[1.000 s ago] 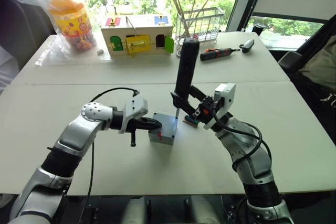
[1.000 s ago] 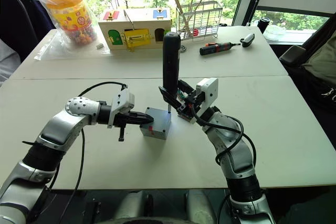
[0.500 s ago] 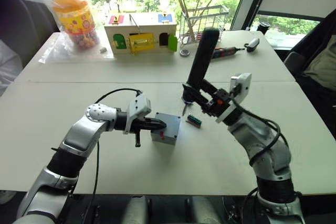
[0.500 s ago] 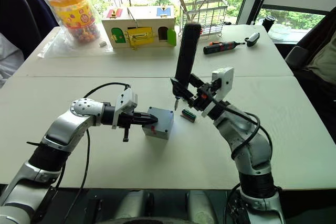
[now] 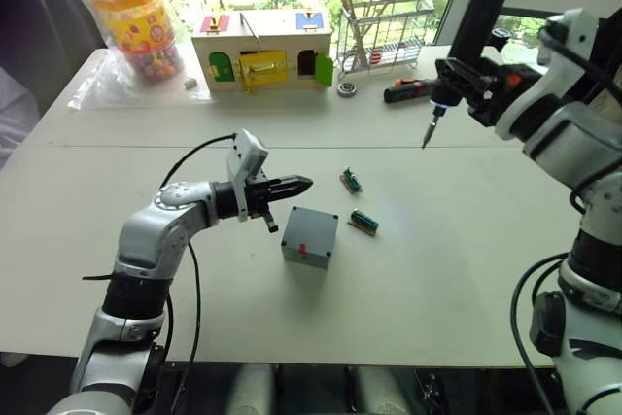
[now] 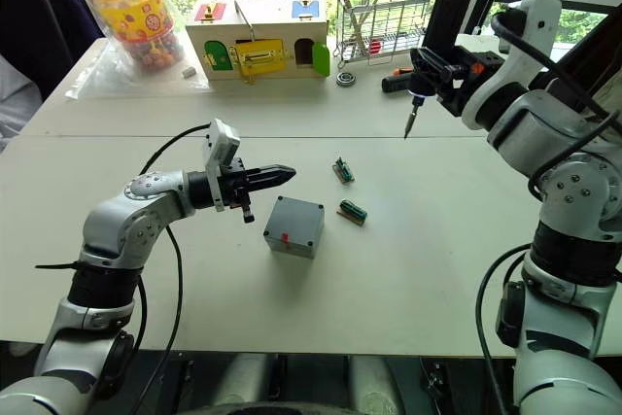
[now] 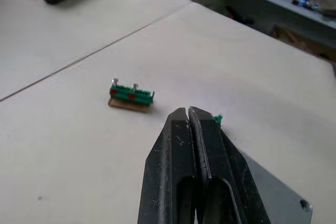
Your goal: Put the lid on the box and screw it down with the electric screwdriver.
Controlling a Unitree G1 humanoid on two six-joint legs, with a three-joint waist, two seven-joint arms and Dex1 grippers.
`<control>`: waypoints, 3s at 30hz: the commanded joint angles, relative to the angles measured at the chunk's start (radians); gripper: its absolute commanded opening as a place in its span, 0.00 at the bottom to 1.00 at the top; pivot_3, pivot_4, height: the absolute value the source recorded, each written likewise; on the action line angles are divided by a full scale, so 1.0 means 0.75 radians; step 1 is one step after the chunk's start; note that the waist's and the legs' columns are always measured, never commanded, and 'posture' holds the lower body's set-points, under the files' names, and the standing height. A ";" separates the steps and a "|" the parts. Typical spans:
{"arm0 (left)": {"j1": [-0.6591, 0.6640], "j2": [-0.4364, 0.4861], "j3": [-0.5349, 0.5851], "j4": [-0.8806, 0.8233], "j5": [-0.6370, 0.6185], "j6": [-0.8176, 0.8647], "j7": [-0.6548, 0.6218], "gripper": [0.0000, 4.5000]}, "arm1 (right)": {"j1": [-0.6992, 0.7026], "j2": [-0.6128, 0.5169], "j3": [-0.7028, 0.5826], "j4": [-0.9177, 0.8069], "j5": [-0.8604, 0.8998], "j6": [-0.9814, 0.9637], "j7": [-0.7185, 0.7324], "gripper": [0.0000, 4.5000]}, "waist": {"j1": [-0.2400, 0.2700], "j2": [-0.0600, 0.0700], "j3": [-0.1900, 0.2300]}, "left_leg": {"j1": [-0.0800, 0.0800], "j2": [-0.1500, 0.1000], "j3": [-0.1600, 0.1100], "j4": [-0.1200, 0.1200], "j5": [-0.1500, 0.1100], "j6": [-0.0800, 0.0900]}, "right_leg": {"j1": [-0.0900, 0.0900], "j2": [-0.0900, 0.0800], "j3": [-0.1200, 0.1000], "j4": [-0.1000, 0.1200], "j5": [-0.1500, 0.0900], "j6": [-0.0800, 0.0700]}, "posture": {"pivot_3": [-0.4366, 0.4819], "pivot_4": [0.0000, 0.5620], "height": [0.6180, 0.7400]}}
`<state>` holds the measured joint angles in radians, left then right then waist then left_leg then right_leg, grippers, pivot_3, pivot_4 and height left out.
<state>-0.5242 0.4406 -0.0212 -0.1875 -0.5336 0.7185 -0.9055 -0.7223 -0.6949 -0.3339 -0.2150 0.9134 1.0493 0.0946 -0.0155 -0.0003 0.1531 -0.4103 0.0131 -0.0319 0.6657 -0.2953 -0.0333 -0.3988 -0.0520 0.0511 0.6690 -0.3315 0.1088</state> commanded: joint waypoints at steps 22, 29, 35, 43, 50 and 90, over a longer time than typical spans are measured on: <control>-0.055 0.256 -0.233 -0.127 0.025 -0.089 -0.300 0.00 | 0.000 -0.362 0.275 0.728 -0.314 0.565 0.452 0.40 | 0.001 0.005 0.004 | 0.002 0.000 0.002 0.000 -0.002 0.005 | 0.000 0.004 0.002 -0.001 0.000 0.000 | 0.48 0.27 0.97; -0.038 0.237 -0.237 -0.087 0.076 -0.134 -0.259 0.00 | -0.023 -0.354 0.326 0.772 -0.421 0.516 0.528 0.63 | 0.002 0.005 0.004 | 0.002 -0.001 0.001 0.001 -0.002 0.005 | 0.001 0.004 0.002 -0.001 0.001 0.001 | 0.48 0.27 0.97; -0.066 0.208 -0.157 0.011 0.091 -0.221 -0.225 0.00 | -0.033 -0.340 0.281 0.757 -0.469 0.481 0.555 0.99 | 0.004 0.005 0.004 | 0.002 -0.001 0.001 0.002 -0.002 0.005 | 0.001 0.003 0.002 -0.001 0.001 0.001 | 0.48 0.27 0.97; -0.181 0.084 0.193 0.265 -0.117 -0.094 -0.001 0.00 | -0.020 -0.144 -0.098 0.501 -0.464 -0.113 0.508 0.99 | -0.005 0.005 0.004 | 0.002 0.000 0.001 0.002 -0.002 0.005 | 0.000 0.003 0.002 0.001 0.001 0.001 | 0.48 0.27 0.97; -0.017 0.242 0.101 0.248 -0.020 -0.077 -0.090 0.00 | 0.253 0.092 -0.084 -0.065 -0.192 -0.277 0.741 0.99 | -0.006 0.005 0.004 | 0.003 0.002 0.001 0.001 0.001 -0.002 | 0.000 0.004 0.001 0.003 0.001 0.001 | 0.48 0.27 0.97; -0.004 0.177 -0.229 0.308 0.311 -0.275 -0.140 0.00 | 0.631 0.292 0.638 -0.540 -0.206 0.083 0.670 0.99 | 0.001 0.003 0.003 | 0.005 -0.003 -0.004 0.003 0.001 -0.001 | 0.004 0.002 0.000 0.004 0.003 0.004 | 0.48 0.27 0.97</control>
<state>-0.5104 0.5755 -0.1872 0.0509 -0.3121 0.5409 -1.0011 -0.2379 -0.4875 0.1734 -0.5626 0.7162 1.1031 0.6039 -0.0149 0.0020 0.1554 -0.4067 0.0106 -0.0348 0.6680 -0.2945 -0.0342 -0.3962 -0.0504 0.0512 0.6719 -0.3295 0.1119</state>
